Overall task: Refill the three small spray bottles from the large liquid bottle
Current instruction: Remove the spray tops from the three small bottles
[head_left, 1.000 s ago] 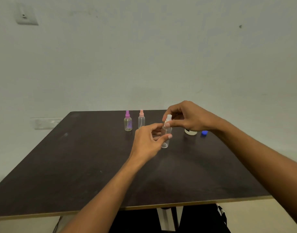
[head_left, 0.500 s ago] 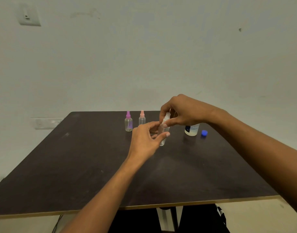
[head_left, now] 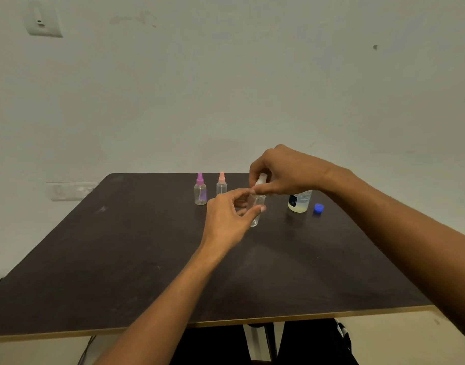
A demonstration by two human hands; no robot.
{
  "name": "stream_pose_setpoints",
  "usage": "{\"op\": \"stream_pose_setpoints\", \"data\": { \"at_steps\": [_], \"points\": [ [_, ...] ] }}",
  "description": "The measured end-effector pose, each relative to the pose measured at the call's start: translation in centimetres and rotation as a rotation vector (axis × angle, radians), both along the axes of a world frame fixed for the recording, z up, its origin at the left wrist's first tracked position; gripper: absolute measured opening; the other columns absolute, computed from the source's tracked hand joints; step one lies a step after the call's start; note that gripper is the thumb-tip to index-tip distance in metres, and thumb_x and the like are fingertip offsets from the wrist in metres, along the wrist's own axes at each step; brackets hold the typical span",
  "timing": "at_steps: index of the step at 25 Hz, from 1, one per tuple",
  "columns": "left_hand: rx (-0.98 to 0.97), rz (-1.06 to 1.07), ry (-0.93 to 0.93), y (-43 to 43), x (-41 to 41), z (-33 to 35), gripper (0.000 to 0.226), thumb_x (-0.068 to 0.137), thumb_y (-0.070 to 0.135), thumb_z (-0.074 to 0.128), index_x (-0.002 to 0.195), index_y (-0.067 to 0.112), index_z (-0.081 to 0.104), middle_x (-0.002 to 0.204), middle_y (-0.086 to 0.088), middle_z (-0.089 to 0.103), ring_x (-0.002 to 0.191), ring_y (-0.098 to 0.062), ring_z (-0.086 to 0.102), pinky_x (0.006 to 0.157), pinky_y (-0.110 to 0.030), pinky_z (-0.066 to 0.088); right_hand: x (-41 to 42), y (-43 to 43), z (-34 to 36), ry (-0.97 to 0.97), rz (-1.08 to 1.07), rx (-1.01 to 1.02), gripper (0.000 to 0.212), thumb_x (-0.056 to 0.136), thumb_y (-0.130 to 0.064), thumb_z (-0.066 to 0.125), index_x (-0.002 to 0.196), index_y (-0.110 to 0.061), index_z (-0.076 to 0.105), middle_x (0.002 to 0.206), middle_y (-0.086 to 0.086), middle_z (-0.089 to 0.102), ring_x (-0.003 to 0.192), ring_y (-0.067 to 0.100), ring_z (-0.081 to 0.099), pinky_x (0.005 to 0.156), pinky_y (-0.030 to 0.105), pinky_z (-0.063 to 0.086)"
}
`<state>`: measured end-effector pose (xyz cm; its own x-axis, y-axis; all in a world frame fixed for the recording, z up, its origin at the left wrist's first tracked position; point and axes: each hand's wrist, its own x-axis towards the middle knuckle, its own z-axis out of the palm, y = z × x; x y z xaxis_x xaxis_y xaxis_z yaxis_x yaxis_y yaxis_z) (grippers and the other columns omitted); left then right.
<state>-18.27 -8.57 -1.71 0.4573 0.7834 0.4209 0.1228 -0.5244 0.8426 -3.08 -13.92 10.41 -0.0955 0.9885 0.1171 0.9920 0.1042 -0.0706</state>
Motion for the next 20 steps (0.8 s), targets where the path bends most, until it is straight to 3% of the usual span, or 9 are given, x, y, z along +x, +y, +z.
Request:
{"op": "stream_pose_setpoints", "data": {
  "at_steps": [1, 3, 5, 8, 11, 13, 15, 17, 20],
  "points": [
    [-0.001, -0.003, 0.002, 0.0, 0.0, 0.0, 0.049, 0.083, 0.032, 0.086, 0.128, 0.02, 0.073, 0.109, 0.008, 0.078, 0.093, 0.002, 0.072, 0.076, -0.001, 0.051, -0.1, -0.2, 0.4, -0.005, 0.026, -0.043, 0.007, 0.091, -0.025, 0.08, 0.096, -0.027, 0.076, 0.092, -0.014, 0.073, 0.085, 0.009, 0.072, 0.084, 0.036, 0.062],
    [-0.005, -0.002, 0.0, -0.1, 0.0, -0.1, 0.047, 0.083, 0.032, 0.086, 0.127, 0.021, 0.073, 0.108, 0.01, 0.078, 0.092, 0.003, 0.072, 0.077, -0.002, 0.051, -0.2, -0.4, 0.8, 0.004, 0.046, -0.093, 0.025, 0.085, -0.017, 0.083, 0.101, -0.033, 0.072, 0.106, -0.014, 0.071, 0.096, 0.01, 0.07, 0.089, 0.035, 0.06],
    [-0.01, -0.003, -0.004, 0.0, 0.1, -0.2, 0.047, 0.083, 0.031, 0.086, 0.127, 0.021, 0.073, 0.107, 0.01, 0.077, 0.091, 0.004, 0.071, 0.084, -0.006, 0.055, -0.2, -0.2, 0.4, 0.033, 0.019, -0.037, 0.03, 0.086, -0.03, 0.084, 0.11, -0.034, 0.068, 0.115, -0.011, 0.071, 0.094, 0.012, 0.073, 0.087, 0.032, 0.061],
    [-0.003, 0.013, 0.014, 0.1, 0.2, -0.2, 0.051, 0.084, 0.033, 0.085, 0.131, 0.02, 0.071, 0.11, 0.007, 0.077, 0.083, 0.008, 0.067, 0.075, 0.0, 0.05, -0.2, 0.2, -0.5, 0.088, -0.118, 0.046, 0.036, 0.094, -0.054, 0.071, 0.101, -0.019, 0.073, 0.084, -0.004, 0.08, 0.063, 0.009, 0.076, 0.069, 0.026, 0.063],
    [0.005, 0.005, 0.011, 0.2, 0.2, -0.3, 0.053, 0.083, 0.033, 0.086, 0.132, 0.019, 0.07, 0.112, 0.006, 0.078, 0.085, 0.009, 0.067, 0.072, 0.001, 0.048, -0.2, 0.3, -0.4, 0.064, -0.107, 0.01, 0.026, 0.097, -0.042, 0.072, 0.089, -0.017, 0.075, 0.065, -0.004, 0.075, 0.056, 0.004, 0.073, 0.067, 0.025, 0.059],
    [0.002, -0.006, 0.004, 0.2, 0.1, -0.3, 0.051, 0.083, 0.032, 0.086, 0.129, 0.02, 0.071, 0.108, 0.008, 0.077, 0.087, 0.007, 0.069, 0.074, 0.0, 0.049, 0.0, 0.0, 0.1, 0.058, -0.046, -0.047, 0.007, 0.093, -0.032, 0.079, 0.095, -0.025, 0.077, 0.078, -0.008, 0.077, 0.07, 0.004, 0.074, 0.073, 0.027, 0.057],
    [-0.009, -0.008, -0.005, 0.1, 0.1, -0.3, 0.047, 0.083, 0.031, 0.086, 0.126, 0.021, 0.073, 0.101, 0.014, 0.075, 0.089, 0.005, 0.07, 0.08, -0.004, 0.053, 0.2, -0.1, 0.5, 0.041, -0.003, -0.097, 0.016, 0.089, -0.026, 0.083, 0.101, -0.034, 0.076, 0.097, -0.012, 0.076, 0.089, 0.007, 0.072, 0.085, 0.032, 0.059],
    [-0.005, -0.003, -0.013, 0.1, 0.2, -0.2, 0.045, 0.084, 0.031, 0.086, 0.126, 0.021, 0.073, 0.103, 0.011, 0.077, 0.091, 0.004, 0.071, 0.085, -0.007, 0.055, 0.3, 0.0, 0.4, 0.068, 0.024, -0.067, 0.026, 0.087, -0.033, 0.084, 0.107, -0.042, 0.072, 0.112, -0.016, 0.074, 0.098, 0.009, 0.072, 0.092, 0.035, 0.059],
    [0.005, 0.013, -0.004, 0.1, 0.4, -0.3, 0.048, 0.084, 0.03, 0.086, 0.129, 0.019, 0.072, 0.111, 0.005, 0.078, 0.09, 0.001, 0.071, 0.076, 0.001, 0.049, 0.2, 0.4, -0.3, 0.093, -0.07, 0.042, 0.031, 0.091, -0.054, 0.074, 0.112, -0.031, 0.074, 0.105, -0.006, 0.079, 0.076, 0.007, 0.075, 0.082, 0.031, 0.063]
  ]
}}
